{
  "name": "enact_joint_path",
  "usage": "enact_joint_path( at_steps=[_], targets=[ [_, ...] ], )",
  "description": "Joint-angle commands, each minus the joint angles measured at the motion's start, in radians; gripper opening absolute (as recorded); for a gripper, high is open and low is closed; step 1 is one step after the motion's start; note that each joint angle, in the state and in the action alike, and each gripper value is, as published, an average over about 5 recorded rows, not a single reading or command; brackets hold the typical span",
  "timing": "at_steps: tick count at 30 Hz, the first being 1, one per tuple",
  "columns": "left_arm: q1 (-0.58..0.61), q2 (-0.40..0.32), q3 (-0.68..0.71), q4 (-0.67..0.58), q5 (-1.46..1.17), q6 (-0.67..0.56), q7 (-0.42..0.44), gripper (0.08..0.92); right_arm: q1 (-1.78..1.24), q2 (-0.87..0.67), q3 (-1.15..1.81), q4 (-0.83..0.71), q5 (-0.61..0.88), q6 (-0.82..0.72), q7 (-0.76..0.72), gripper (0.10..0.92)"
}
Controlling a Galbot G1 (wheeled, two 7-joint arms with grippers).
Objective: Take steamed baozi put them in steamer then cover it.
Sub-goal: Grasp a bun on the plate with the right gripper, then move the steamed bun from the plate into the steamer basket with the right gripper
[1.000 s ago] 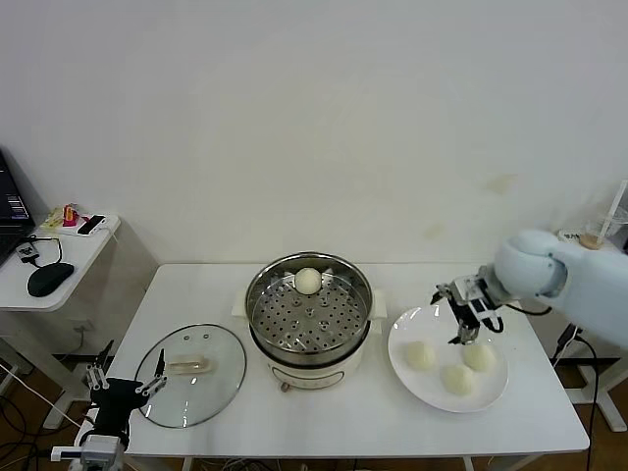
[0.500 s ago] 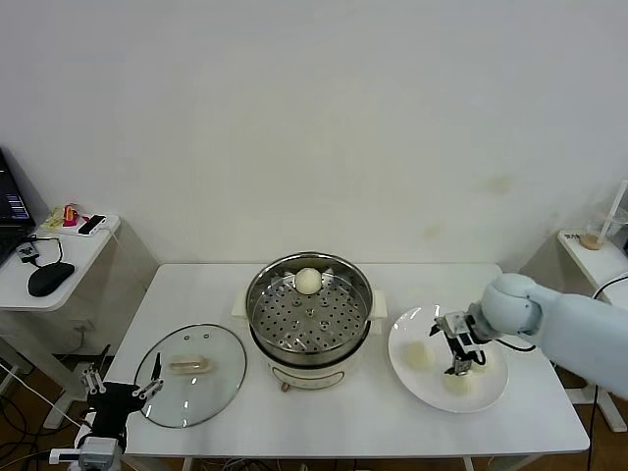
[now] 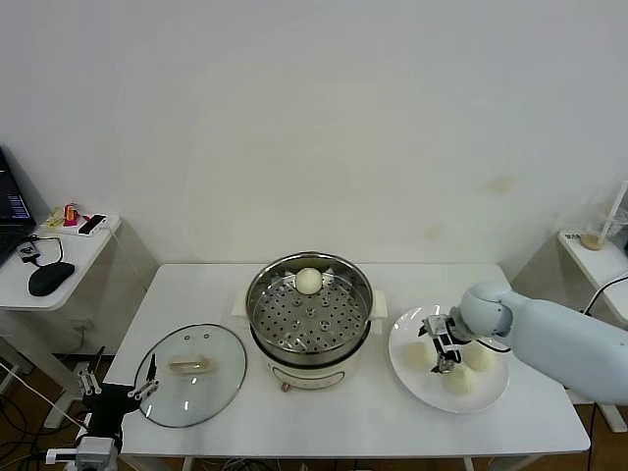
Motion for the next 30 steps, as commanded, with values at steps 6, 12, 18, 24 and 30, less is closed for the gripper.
enact_joint_path(
  at_steps=[6,12,18,24,30],
  targets=[
    [0.001,-0.002,-0.001,0.000,0.000,-0.001,0.000,0.823,-0.018,0.057,0.013,-0.055,-0.012,-0.019,-0.019,0.692],
    [0.002,-0.005,0.001,-0.001,0.001,-0.001,0.000,0.823,0.005,0.039,0.002,-0.045,0.003,-0.021,-0.072,0.616],
    [0.002,-0.003,0.001,-0.004,0.000,0.000,0.000,0.823,0.118,-0.028,-0.024,0.021,0.066,-0.029,-0.118,0.611],
    [0.000,-0.002,0.012,-0.012,0.001,0.002,0.001,0.823,0.264,-0.119,-0.084,0.102,0.122,-0.033,-0.140,0.611],
    [-0.003,0.006,0.018,-0.022,0.000,0.006,0.002,0.823,0.492,-0.152,-0.181,0.166,0.228,-0.042,-0.141,0.611]
  ],
)
